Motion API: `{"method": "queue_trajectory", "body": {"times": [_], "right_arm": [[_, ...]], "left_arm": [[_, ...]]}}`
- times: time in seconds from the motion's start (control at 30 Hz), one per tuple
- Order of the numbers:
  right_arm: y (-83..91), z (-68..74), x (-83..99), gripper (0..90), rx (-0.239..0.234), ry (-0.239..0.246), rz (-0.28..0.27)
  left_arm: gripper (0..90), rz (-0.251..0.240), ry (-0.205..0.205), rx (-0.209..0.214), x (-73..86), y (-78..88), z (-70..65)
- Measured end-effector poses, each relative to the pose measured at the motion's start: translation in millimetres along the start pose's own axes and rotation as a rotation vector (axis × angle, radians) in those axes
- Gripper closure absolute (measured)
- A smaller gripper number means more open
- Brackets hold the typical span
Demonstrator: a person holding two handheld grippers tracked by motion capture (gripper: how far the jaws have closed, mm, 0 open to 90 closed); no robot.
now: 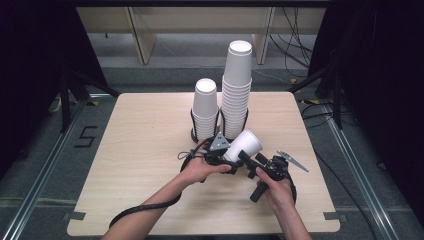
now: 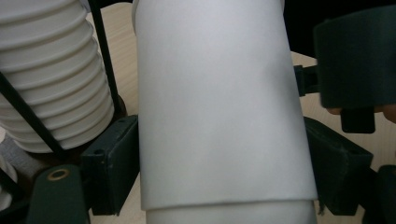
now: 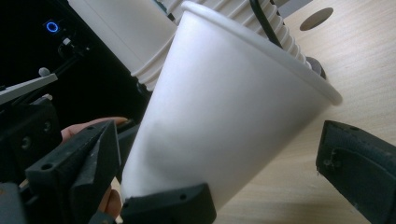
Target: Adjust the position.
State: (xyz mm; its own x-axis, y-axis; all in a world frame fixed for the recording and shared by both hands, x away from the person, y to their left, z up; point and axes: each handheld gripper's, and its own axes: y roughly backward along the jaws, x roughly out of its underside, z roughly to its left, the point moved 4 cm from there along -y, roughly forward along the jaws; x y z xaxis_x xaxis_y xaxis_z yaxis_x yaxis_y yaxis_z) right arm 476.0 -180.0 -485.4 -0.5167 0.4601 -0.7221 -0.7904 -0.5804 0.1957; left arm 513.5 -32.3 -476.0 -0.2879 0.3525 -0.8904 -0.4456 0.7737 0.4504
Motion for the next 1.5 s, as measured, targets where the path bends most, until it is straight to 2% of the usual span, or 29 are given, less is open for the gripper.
{"method": "queue_trajectory", "body": {"times": [0.03,0.33,0.43,0.5,0.53,0.57,0.6,0.67,0.7,0.73,0.77,0.8,0.83,0.87,0.9,0.93,0.97,1.0,1.07,1.1,1.13,1.17,1.2,1.27,1.37,1.43,1.5], "right_arm": [[-0.8,-0.5,-0.2,0.8,0.019,0.001,0.005],[-3.7,-3.3,-1.2,0.8,0.038,-0.026,0.004],[-4.3,-2.2,0.3,0.8,0.036,-0.068,0.018],[-5.1,-3.1,0.3,0.8,0.033,-0.066,0.017],[-6.5,1.0,0.0,0.8,0.024,-0.132,0.016],[-6.7,1.0,-0.3,0.8,0.027,-0.134,0.019],[-7.2,-0.8,-1.2,0.8,0.024,-0.110,0.015],[-9.0,-0.8,-2.4,0.8,0.024,-0.130,0.011],[-9.6,1.1,-2.5,0.8,0.015,-0.164,0.010],[-10.4,-2.1,-3.4,0.8,0.026,-0.120,0.003],[-11.1,-1.7,-3.7,0.8,0.029,-0.139,0.004],[-11.9,-2.8,-4.2,0.8,0.036,-0.137,0.005],[-12.4,-1.6,-4.3,0.8,0.035,-0.167,0.007],[-12.6,-3.2,-5.0,0.8,0.039,-0.160,0.008],[-13.8,-1.9,-5.5,0.8,0.036,-0.200,0.000],[-14.3,-4.5,-6.3,0.9,0.040,-0.170,-0.006],[-15.1,-5.6,-6.9,0.8,0.047,-0.167,-0.008],[-15.8,-3.2,-7.2,0.9,0.043,-0.209,-0.002],[-17.9,-5.7,-9.1,1.0,0.043,-0.189,-0.018],[-17.8,-4.9,-9.7,1.1,0.052,-0.226,-0.006],[-18.8,-6.5,-10.8,1.2,0.050,-0.217,-0.018],[-19.4,-6.1,-11.2,1.4,0.059,-0.236,-0.014],[-19.7,-7.9,-11.9,2.6,0.060,-0.210,-0.017],[-19.4,-5.3,-12.1,5.8,0.059,-0.237,-0.020],[-19.5,-5.2,-12.1,7.7,0.060,-0.236,-0.020],[-19.2,-5.4,-11.6,10.9,0.058,-0.194,-0.021],[-19.5,-2.5,-10.6,12.6,0.060,-0.180,-0.024]], "left_arm": [[20.4,-0.003,-0.001,0.000,0.1,-0.5,-0.3],[20.4,-0.014,-0.002,-0.009,-1.0,-0.7,-0.3],[20.4,-0.015,-0.006,-0.013,-1.3,-0.5,-0.2],[20.4,-0.009,-0.010,-0.011,-1.2,-0.6,-0.9],[20.4,-0.018,-0.011,-0.012,-1.3,-1.4,-1.2],[20.4,-0.019,-0.012,-0.012,-1.4,-1.6,-1.4],[20.4,-0.016,-0.015,-0.012,-1.4,-1.6,-1.7],[20.4,-0.014,-0.019,-0.009,-1.5,-1.5,-2.2],[20.4,-0.014,-0.020,-0.008,-1.4,-1.7,-2.6],[20.4,-0.010,-0.018,-0.008,-1.2,-1.6,-3.3],[20.4,-0.006,-0.024,-0.009,-0.8,-1.6,-3.7],[20.4,-0.005,-0.027,-0.005,-0.7,-1.8,-4.2],[20.4,-0.017,-0.026,-0.007,-0.4,-2.7,-4.9],[20.4,-0.016,-0.027,-0.007,-0.2,-2.8,-5.4],[20.4,-0.011,-0.030,-0.005,0.0,-2.7,-5.8],[20.4,-0.014,-0.032,-0.006,0.1,-3.1,-6.3],[20.4,-0.013,-0.032,-0.005,0.2,-3.3,-6.8],[20.4,-0.013,-0.034,-0.005,0.4,-3.6,-7.2],[20.4,-0.003,-0.037,-0.002,0.6,-3.4,-8.6],[20.4,-0.001,-0.038,-0.003,0.8,-3.5,-9.3],[20.4,-0.003,-0.042,0.001,1.0,-3.9,-10.0],[20.4,-0.004,-0.043,0.000,1.4,-4.3,-10.8],[20.4,-0.010,-0.043,-0.001,1.5,-5.0,-11.2],[20.4,-0.006,-0.048,0.004,2.0,-5.3,-11.0],[20.2,-0.004,-0.048,-0.004,2.3,-5.5,-10.7],[20.2,-0.005,-0.044,-0.005,2.4,-6.1,-10.3],[20.1,0.003,-0.041,-0.005,2.5,-5.6,-9.9]]}}
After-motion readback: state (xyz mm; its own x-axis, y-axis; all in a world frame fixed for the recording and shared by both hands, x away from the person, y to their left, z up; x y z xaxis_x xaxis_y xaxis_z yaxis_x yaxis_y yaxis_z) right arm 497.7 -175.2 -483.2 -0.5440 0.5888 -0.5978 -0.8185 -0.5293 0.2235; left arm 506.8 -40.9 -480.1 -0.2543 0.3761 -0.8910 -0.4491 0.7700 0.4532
